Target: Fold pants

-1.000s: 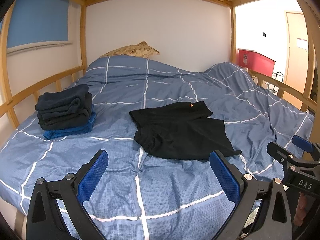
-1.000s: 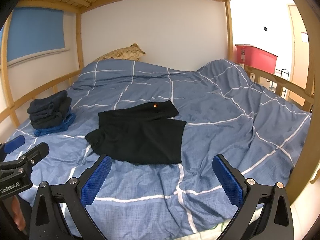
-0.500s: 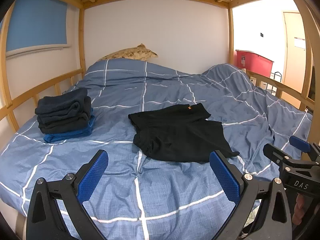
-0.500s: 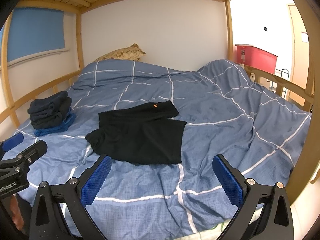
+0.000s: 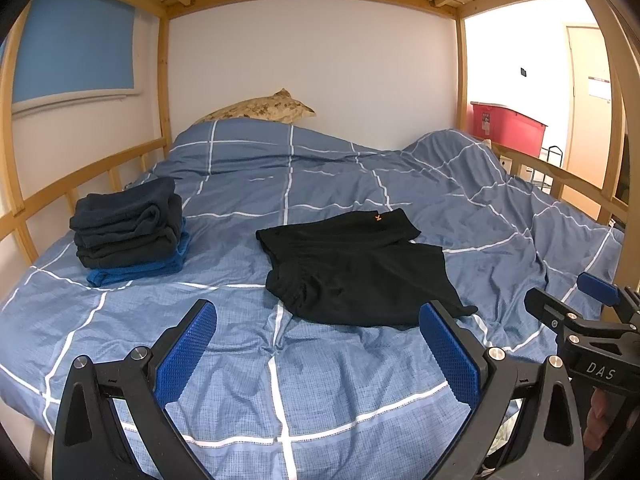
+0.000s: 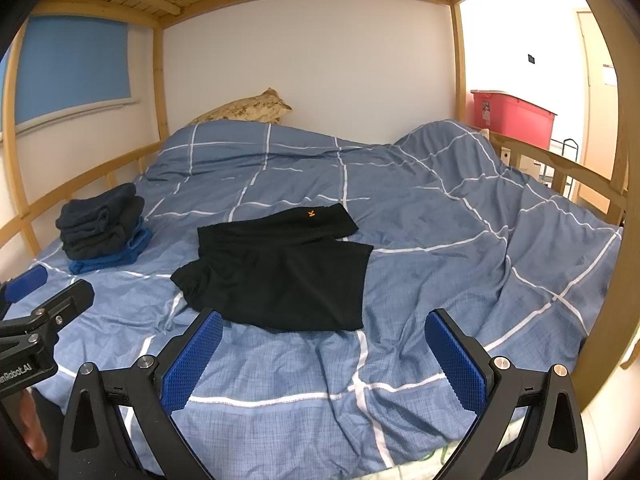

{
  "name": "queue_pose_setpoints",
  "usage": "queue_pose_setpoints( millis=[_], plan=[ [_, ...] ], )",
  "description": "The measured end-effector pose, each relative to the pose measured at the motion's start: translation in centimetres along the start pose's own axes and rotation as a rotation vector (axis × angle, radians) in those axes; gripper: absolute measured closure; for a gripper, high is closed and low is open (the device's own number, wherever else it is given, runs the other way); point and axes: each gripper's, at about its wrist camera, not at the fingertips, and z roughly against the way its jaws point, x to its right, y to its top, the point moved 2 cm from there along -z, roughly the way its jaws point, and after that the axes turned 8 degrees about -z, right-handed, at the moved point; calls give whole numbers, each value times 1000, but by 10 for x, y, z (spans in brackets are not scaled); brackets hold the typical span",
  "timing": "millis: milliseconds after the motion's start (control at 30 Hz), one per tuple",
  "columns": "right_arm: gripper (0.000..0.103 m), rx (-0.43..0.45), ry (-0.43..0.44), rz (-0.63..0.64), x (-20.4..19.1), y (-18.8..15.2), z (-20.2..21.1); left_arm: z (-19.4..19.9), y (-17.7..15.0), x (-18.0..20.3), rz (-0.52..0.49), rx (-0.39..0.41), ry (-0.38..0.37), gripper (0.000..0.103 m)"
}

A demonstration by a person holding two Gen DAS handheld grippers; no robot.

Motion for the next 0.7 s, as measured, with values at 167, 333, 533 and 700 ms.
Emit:
queue_pose_setpoints(
  millis=[167, 333, 533, 700],
  plan=[
    [1, 1, 0, -1, 0, 0, 0, 0, 0, 0, 1, 1, -1, 0],
    [1, -3, -3, -1, -1, 1, -1, 0, 0, 0, 2, 2, -1, 0],
    [1, -5, -3, 2, -2, 1, -1, 0, -3, -1, 4, -2, -1, 0],
    [1, -9, -1, 0, 0, -2, -2, -4, -6, -1, 9, -11, -5, 0]
  ],
)
